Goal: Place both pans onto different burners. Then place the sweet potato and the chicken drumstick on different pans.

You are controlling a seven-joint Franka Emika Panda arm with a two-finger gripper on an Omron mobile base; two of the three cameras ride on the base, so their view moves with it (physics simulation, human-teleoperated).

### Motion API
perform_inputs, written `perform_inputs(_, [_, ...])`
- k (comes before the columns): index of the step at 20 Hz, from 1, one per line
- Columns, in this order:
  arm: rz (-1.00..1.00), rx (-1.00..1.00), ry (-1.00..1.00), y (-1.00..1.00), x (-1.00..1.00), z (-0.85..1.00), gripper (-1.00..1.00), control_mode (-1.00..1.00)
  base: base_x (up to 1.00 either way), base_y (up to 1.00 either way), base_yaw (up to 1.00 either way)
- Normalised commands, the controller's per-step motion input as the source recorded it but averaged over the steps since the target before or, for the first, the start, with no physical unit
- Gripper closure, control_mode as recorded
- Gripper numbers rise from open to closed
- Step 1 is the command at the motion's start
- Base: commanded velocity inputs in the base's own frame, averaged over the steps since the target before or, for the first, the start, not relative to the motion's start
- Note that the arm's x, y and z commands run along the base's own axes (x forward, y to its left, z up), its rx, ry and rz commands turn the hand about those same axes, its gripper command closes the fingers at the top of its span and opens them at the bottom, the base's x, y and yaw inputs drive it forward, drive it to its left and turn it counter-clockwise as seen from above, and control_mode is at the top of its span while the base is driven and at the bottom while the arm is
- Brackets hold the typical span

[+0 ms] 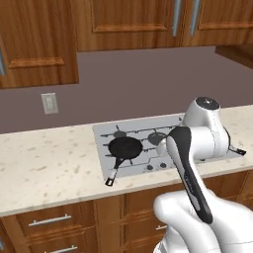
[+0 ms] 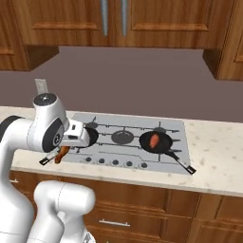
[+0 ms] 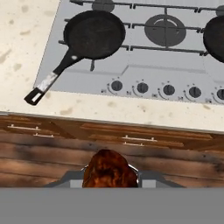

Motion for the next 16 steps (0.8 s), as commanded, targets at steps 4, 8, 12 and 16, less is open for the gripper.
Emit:
perform_inputs(4, [0.0,0.0,0.0,0.0,0.0,0.0,1.0,1.0,0.5,0.28,0.0])
perform_inputs(8, [0.0,0.0,0.0,0.0,0.0,0.0,1.0,1.0,0.55,0.05,0.0])
perform_inputs(12, [0.0,0.0,0.0,0.0,0.0,0.0,1.0,1.0,0.31,0.18,0.0])
perform_inputs(16, [0.0,0.0,0.0,0.0,0.0,0.0,1.0,1.0,0.04,0.28,0.0])
